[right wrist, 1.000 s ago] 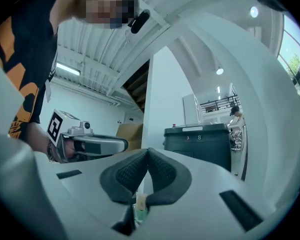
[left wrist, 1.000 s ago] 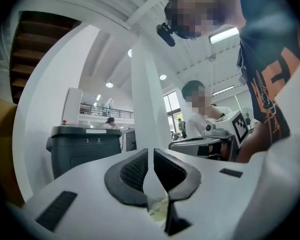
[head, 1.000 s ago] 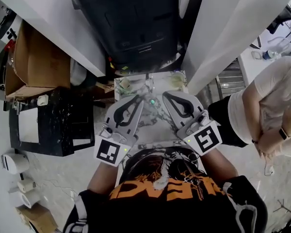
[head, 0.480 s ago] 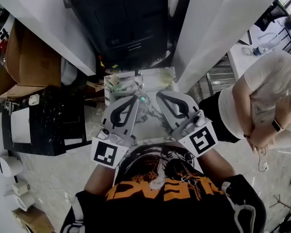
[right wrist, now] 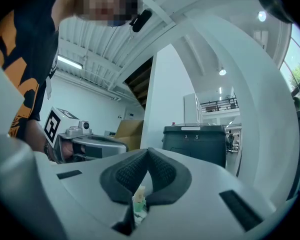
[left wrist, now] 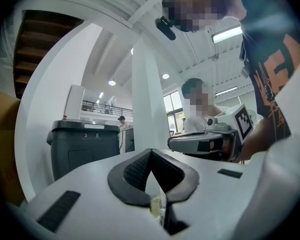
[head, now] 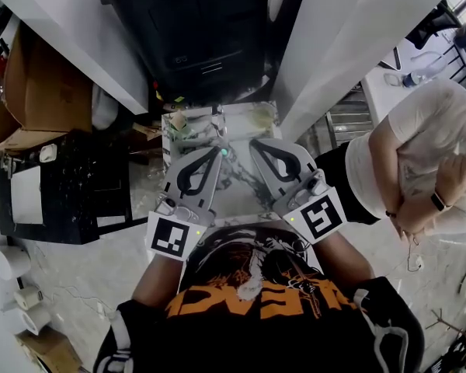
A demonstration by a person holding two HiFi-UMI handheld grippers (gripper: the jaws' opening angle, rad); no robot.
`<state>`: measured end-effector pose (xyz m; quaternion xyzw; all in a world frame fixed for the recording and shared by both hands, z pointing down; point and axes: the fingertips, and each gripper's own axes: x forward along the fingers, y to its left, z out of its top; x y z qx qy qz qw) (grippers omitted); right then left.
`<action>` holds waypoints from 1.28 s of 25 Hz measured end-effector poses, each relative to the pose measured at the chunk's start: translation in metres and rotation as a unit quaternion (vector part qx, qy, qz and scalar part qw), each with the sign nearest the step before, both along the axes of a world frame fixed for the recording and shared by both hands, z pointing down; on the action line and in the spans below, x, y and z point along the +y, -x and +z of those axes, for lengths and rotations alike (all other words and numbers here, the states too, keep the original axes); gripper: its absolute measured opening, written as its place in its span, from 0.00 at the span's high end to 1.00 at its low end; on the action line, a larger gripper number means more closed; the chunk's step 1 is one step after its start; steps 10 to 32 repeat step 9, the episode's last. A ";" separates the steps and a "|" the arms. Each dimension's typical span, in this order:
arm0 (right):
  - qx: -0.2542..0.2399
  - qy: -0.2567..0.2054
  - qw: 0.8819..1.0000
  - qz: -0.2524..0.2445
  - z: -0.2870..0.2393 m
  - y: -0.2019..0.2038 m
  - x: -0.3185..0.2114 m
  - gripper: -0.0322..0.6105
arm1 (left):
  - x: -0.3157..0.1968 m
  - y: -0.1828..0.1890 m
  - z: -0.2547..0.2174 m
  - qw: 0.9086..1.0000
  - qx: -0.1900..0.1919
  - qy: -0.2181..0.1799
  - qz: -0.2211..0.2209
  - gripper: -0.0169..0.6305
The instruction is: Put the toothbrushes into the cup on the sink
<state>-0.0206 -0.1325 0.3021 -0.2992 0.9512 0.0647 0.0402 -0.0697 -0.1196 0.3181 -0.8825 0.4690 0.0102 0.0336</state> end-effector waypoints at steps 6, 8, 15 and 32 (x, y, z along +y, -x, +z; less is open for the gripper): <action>0.008 -0.008 1.000 -0.002 0.002 0.004 0.001 0.93 | -0.001 0.002 0.000 1.000 -0.002 -0.001 -0.002 0.94; 0.011 -0.008 1.000 -0.001 0.003 0.004 0.001 0.93 | -0.001 0.002 -0.001 1.000 -0.001 -0.003 -0.002 0.94; 0.012 -0.008 1.000 -0.001 0.003 0.004 0.002 0.93 | -0.001 0.001 -0.002 1.000 -0.001 -0.004 -0.001 0.94; 0.012 -0.008 1.000 -0.001 0.003 0.004 0.002 0.93 | -0.001 0.001 -0.002 1.000 -0.001 -0.004 -0.001 0.94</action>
